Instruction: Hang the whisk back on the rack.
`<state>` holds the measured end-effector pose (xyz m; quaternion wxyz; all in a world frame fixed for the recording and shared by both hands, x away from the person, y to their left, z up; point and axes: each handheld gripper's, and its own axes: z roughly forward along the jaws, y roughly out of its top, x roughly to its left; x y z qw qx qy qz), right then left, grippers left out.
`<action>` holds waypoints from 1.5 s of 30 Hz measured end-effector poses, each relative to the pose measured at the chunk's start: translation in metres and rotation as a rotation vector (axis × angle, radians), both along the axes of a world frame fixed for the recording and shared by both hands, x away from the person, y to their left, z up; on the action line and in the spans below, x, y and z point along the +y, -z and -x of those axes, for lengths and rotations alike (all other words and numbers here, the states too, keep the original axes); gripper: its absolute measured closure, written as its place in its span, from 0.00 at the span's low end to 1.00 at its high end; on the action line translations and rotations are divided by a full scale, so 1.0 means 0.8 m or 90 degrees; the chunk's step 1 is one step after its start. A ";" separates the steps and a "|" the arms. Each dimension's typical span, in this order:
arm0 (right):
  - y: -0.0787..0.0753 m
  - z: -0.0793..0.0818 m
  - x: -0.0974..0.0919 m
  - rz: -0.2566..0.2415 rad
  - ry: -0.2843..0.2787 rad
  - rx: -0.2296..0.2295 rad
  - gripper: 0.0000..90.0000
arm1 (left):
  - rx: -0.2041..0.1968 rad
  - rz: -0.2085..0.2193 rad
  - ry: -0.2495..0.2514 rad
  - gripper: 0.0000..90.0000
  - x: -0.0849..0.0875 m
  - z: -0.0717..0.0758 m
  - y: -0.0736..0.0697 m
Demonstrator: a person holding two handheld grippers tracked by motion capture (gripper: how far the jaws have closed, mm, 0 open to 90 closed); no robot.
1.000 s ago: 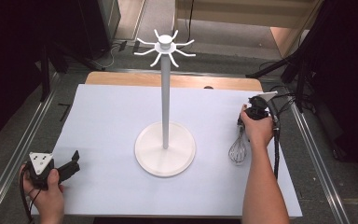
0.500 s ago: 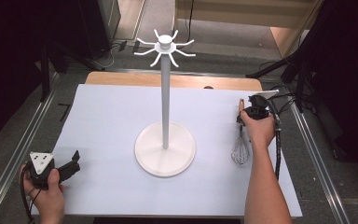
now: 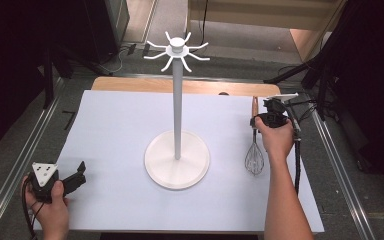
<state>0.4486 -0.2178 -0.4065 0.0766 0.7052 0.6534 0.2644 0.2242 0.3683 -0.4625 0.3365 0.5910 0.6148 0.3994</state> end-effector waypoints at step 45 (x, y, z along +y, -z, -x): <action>-0.036 0.048 0.044 0.009 -0.059 -0.246 0.78 | 0.003 0.003 0.001 0.10 0.001 0.000 0.000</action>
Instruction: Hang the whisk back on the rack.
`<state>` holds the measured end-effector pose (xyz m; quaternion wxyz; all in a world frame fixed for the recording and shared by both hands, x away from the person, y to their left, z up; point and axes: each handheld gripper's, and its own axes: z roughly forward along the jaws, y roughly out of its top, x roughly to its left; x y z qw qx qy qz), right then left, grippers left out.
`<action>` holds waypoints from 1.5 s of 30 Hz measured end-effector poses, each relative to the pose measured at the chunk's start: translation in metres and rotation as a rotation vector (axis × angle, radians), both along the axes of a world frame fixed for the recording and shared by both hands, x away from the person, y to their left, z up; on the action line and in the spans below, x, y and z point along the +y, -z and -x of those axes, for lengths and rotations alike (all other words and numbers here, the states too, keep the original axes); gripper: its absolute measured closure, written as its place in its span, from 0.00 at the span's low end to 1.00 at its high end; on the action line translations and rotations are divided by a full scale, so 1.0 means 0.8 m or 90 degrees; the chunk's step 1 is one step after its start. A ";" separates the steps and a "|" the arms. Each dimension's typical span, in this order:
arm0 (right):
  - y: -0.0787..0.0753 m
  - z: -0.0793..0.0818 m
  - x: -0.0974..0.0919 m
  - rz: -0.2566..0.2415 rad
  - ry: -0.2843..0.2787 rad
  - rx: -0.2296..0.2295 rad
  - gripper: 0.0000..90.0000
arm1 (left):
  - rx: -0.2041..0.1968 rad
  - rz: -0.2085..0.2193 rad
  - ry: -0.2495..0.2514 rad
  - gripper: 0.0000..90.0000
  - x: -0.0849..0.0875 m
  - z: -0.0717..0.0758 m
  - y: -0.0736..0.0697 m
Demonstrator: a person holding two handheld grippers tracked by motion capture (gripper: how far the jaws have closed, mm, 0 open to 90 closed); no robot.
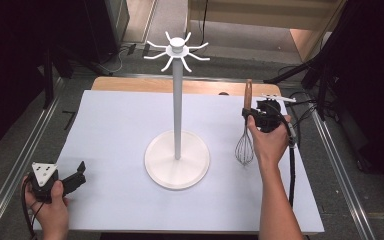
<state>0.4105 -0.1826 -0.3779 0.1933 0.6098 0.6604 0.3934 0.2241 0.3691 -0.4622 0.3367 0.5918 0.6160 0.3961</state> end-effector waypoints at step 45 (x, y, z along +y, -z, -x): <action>-0.060 0.064 0.052 -0.124 -0.160 -0.198 0.79 | 0.000 0.000 0.001 0.10 0.000 0.000 0.000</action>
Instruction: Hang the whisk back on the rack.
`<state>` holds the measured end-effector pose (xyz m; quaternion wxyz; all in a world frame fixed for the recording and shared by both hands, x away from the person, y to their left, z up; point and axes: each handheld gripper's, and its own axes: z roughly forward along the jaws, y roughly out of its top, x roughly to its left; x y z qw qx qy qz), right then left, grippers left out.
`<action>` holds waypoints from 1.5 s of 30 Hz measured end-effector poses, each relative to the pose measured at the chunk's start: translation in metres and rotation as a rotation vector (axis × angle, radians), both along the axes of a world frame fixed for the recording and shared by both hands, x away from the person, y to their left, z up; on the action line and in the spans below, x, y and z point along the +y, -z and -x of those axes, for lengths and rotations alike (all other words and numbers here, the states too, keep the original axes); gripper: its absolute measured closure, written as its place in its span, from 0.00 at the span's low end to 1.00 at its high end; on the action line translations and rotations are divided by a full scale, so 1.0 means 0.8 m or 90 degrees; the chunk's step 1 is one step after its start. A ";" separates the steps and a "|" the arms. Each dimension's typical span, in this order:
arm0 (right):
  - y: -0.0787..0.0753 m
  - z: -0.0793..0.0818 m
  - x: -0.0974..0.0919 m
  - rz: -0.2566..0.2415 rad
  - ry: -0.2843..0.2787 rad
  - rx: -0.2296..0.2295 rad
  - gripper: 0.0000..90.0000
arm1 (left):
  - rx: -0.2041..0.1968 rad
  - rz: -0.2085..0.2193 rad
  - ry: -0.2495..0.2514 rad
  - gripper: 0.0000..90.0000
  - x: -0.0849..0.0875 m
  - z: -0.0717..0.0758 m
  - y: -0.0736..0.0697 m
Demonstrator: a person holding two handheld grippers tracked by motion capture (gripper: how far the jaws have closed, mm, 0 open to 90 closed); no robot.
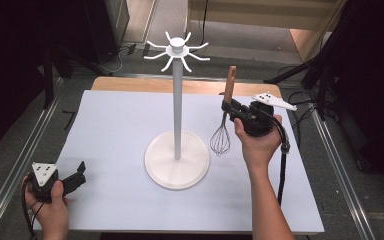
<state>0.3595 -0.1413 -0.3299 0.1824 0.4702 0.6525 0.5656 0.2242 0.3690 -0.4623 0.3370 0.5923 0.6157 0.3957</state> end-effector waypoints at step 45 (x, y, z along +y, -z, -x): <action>-0.071 0.068 0.010 -0.067 -0.146 -0.183 0.79 | -0.002 -0.011 0.000 0.10 -0.002 0.001 0.000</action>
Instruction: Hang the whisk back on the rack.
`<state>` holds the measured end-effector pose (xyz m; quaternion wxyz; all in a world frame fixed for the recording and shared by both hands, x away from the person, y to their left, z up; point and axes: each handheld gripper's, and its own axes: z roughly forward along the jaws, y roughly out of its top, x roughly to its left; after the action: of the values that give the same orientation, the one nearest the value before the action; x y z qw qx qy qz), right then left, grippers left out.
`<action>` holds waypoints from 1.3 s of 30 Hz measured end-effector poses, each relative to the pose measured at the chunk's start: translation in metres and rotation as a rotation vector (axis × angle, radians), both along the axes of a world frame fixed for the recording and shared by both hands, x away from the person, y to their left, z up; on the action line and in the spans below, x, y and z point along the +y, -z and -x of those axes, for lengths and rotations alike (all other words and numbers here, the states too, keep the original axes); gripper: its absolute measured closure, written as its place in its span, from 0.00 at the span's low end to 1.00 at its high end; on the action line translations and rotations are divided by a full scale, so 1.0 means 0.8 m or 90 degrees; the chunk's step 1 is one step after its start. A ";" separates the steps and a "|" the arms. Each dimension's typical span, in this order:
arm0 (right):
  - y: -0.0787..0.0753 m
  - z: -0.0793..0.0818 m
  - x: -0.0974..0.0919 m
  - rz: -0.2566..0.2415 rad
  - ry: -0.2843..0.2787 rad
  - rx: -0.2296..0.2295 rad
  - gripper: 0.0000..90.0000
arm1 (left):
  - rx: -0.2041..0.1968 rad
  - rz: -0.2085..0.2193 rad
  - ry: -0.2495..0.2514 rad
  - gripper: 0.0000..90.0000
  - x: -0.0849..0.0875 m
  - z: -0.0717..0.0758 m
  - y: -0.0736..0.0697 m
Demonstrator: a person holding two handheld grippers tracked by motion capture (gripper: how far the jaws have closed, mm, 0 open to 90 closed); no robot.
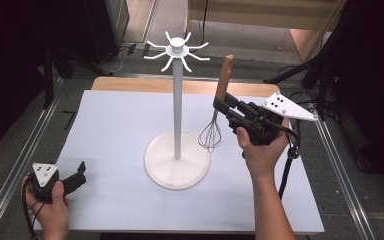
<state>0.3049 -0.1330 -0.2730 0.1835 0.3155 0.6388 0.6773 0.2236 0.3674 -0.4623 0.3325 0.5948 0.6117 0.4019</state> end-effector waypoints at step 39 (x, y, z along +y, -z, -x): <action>-0.028 0.004 0.019 0.004 -0.112 -0.047 0.79 | -0.003 0.009 -0.003 0.10 0.001 0.000 0.000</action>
<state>0.3016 -0.1176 -0.2508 0.1474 0.2322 0.6593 0.6997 0.2238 0.3682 -0.4624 0.3370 0.5904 0.6148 0.3998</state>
